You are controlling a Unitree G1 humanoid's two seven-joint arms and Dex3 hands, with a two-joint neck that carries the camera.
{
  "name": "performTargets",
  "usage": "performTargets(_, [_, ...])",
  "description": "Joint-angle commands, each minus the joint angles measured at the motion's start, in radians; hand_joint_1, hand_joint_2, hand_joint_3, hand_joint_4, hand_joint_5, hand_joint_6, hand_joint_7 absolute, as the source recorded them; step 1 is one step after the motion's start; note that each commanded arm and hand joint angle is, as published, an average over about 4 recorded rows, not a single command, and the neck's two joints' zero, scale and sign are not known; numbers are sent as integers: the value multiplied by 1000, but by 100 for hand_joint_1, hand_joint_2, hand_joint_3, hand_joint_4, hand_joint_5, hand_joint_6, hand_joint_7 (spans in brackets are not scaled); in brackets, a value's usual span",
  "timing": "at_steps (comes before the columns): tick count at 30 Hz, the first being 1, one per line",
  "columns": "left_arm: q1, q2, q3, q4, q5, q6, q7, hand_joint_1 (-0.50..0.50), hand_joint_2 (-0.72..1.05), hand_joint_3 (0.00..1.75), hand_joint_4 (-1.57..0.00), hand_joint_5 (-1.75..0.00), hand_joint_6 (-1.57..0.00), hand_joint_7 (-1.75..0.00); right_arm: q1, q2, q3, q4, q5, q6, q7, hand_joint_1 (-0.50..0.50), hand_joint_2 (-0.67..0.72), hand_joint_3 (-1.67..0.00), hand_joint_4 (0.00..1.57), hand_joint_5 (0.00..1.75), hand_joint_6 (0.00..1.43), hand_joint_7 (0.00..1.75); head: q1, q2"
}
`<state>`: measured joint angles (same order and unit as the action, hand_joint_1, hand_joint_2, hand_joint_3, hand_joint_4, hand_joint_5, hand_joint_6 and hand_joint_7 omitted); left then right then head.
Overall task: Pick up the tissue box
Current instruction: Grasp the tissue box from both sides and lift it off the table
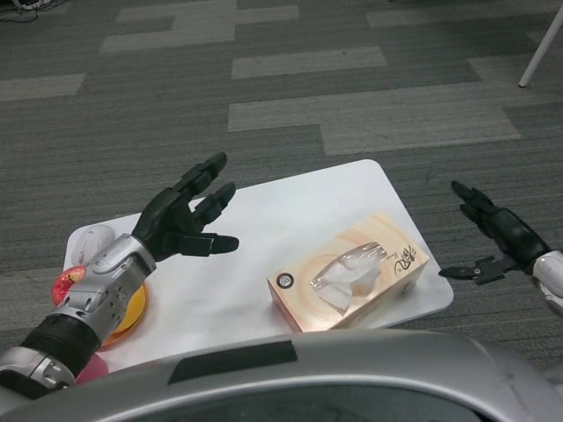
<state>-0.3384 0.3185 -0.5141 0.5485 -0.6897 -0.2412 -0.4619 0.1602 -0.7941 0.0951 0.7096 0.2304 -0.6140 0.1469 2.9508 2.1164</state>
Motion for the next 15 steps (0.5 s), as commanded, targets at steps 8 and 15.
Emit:
performTargets(8, [-42, 99, -103, 8, -45, 54, -34, 50, 105, 17, -4, 0, 0, 0, -1, -34, 142, -19, -3, 0, 25, -29, -29, -32, 0, 10, 0, 0, -12, -3])
performTargets(15, [-45, 96, -113, 13, -45, 56, -36, 50, 105, 17, -4, 0, 0, 0, -30, 30, 192, -17, -6, 1, 54, -29, -29, -34, 0, 10, 0, 0, -8, -7])
